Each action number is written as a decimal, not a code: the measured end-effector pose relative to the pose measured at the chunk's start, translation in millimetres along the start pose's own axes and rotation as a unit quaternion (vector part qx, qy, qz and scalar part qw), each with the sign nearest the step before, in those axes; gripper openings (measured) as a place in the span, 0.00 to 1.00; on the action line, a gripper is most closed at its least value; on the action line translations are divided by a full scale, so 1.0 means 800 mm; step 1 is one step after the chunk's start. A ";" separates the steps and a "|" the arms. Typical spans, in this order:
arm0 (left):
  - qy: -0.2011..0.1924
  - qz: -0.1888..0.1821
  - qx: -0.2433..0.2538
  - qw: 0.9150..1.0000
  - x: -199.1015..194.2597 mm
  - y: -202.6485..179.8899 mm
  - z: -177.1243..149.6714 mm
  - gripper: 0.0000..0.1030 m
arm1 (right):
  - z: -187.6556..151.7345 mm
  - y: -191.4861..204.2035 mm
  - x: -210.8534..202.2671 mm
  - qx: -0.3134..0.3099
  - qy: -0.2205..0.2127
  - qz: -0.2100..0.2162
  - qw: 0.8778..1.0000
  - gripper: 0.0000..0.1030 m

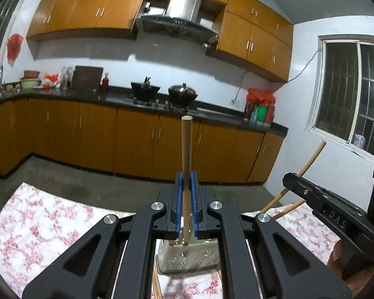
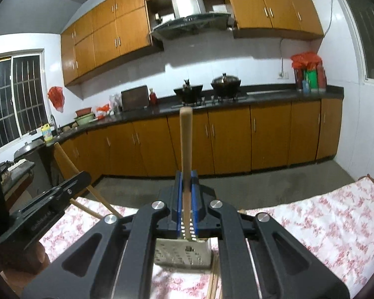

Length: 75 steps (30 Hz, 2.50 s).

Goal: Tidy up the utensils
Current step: 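Open the left tool over the holder while the right tool releases its chopstick, then close the left tool on a chopstick while the right tool grasps another chopstick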

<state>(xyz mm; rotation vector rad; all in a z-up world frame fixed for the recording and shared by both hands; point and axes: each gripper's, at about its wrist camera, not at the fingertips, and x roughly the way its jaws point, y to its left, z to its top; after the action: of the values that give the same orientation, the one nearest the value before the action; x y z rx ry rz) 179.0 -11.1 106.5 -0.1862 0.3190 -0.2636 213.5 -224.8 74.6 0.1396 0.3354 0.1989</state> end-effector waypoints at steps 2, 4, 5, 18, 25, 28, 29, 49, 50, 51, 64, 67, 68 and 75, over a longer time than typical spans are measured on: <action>-0.001 -0.001 0.002 1.000 -0.003 -0.001 0.000 0.10 | -0.001 0.003 -0.004 -0.002 -0.004 0.001 1.000 0.11; -0.009 0.000 0.001 1.000 -0.011 0.004 0.005 0.28 | 0.002 0.003 -0.012 -0.003 -0.011 0.000 1.000 0.16; -0.015 0.000 0.000 1.000 -0.016 0.004 0.007 0.32 | 0.003 0.003 -0.016 -0.002 -0.014 0.000 1.000 0.18; -0.073 0.020 -0.014 0.997 -0.098 0.024 0.014 0.36 | -0.027 -0.060 -0.087 0.033 -0.020 -0.082 0.996 0.26; 0.043 0.101 -0.020 0.994 -0.083 0.074 -0.072 0.37 | -0.149 -0.104 -0.029 0.060 0.161 -0.105 0.980 0.26; 0.123 0.107 -0.028 0.986 -0.060 0.087 -0.124 0.36 | -0.206 -0.097 -0.011 0.068 0.231 -0.075 0.968 0.20; 0.135 0.107 -0.027 0.985 -0.058 0.087 -0.134 0.36 | -0.219 -0.093 -0.008 0.069 0.244 -0.068 0.965 0.17; 0.261 0.063 -0.012 0.963 -0.024 0.058 -0.232 0.21 | -0.262 -0.062 0.011 0.042 0.274 -0.072 0.958 0.08; 0.263 0.062 -0.011 0.963 -0.024 0.057 -0.233 0.21 | -0.261 -0.064 0.011 0.044 0.274 -0.074 0.958 0.08; 0.266 0.059 -0.011 0.962 -0.022 0.056 -0.235 0.20 | -0.261 -0.067 0.010 0.047 0.274 -0.075 0.958 0.08; 0.289 0.062 0.012 0.955 -0.018 0.044 -0.249 0.13 | -0.264 -0.071 0.004 0.036 0.272 -0.082 0.958 0.08; 0.289 0.065 0.014 0.955 -0.017 0.045 -0.250 0.09 | -0.266 -0.071 -0.001 0.035 0.271 -0.082 0.958 0.09; 0.288 0.066 0.015 0.955 -0.017 0.045 -0.250 0.09 | -0.266 -0.070 -0.001 0.033 0.270 -0.082 0.959 0.09; 0.288 0.074 0.022 0.954 -0.001 0.054 -0.243 0.08 | -0.263 -0.070 0.007 0.024 0.268 -0.088 0.959 0.08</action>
<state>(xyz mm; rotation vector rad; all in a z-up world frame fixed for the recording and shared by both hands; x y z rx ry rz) 123.3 3.5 -84.0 -0.0363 0.9033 -0.1704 157.1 -256.1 -133.0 0.1013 0.8896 0.0483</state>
